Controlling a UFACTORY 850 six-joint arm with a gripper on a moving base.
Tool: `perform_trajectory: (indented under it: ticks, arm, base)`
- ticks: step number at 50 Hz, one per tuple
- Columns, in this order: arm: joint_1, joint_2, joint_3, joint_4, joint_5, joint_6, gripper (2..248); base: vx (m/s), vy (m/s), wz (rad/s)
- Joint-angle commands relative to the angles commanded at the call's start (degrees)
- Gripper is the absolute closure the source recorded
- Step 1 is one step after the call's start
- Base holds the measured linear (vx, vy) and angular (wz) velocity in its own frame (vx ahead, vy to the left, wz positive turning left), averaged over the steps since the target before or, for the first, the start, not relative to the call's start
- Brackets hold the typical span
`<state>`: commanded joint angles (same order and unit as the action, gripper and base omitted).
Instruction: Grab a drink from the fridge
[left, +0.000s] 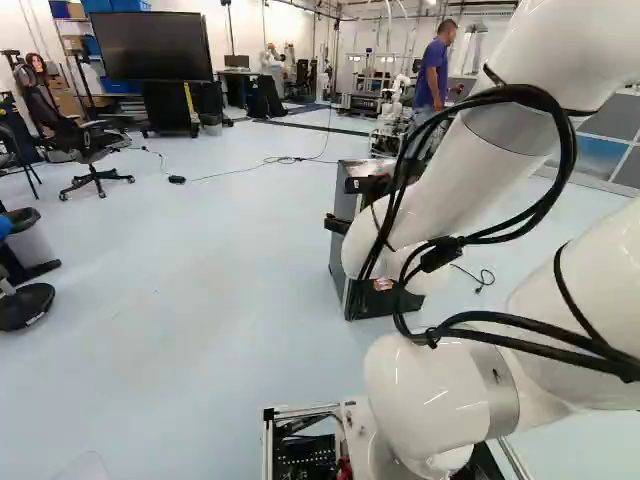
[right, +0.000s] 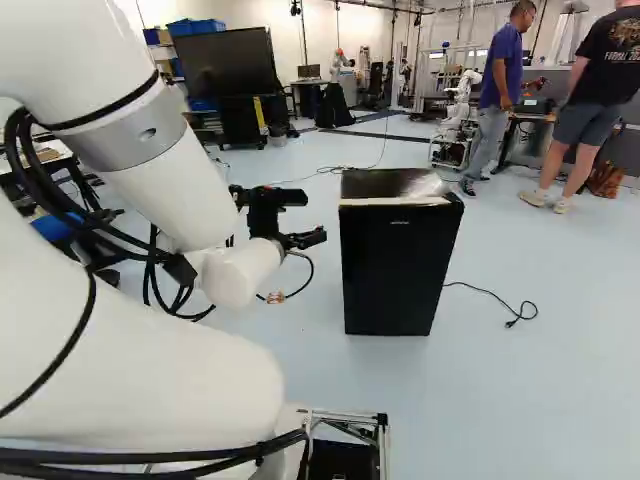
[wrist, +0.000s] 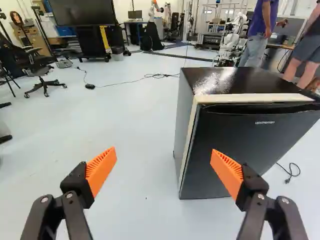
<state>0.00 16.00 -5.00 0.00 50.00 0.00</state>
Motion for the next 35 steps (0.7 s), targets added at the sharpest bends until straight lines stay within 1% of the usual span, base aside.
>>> perform_trajectory:
  ticks: [15, 29, 35]
  arm:
    - [0.00, 0.00, 0.00, 0.00, 0.00, 0.00, 3]
    - [0.03, -0.02, -0.01, 0.00, 0.00, 0.00, 3]
    - [0.44, -0.40, -0.34, 0.48, 0.00, 0.00, 3]
  base:
    - [0.074, 0.002, -0.002]
    - [0.006, 0.001, 0.000]
    - [0.000, 0.000, 0.000]
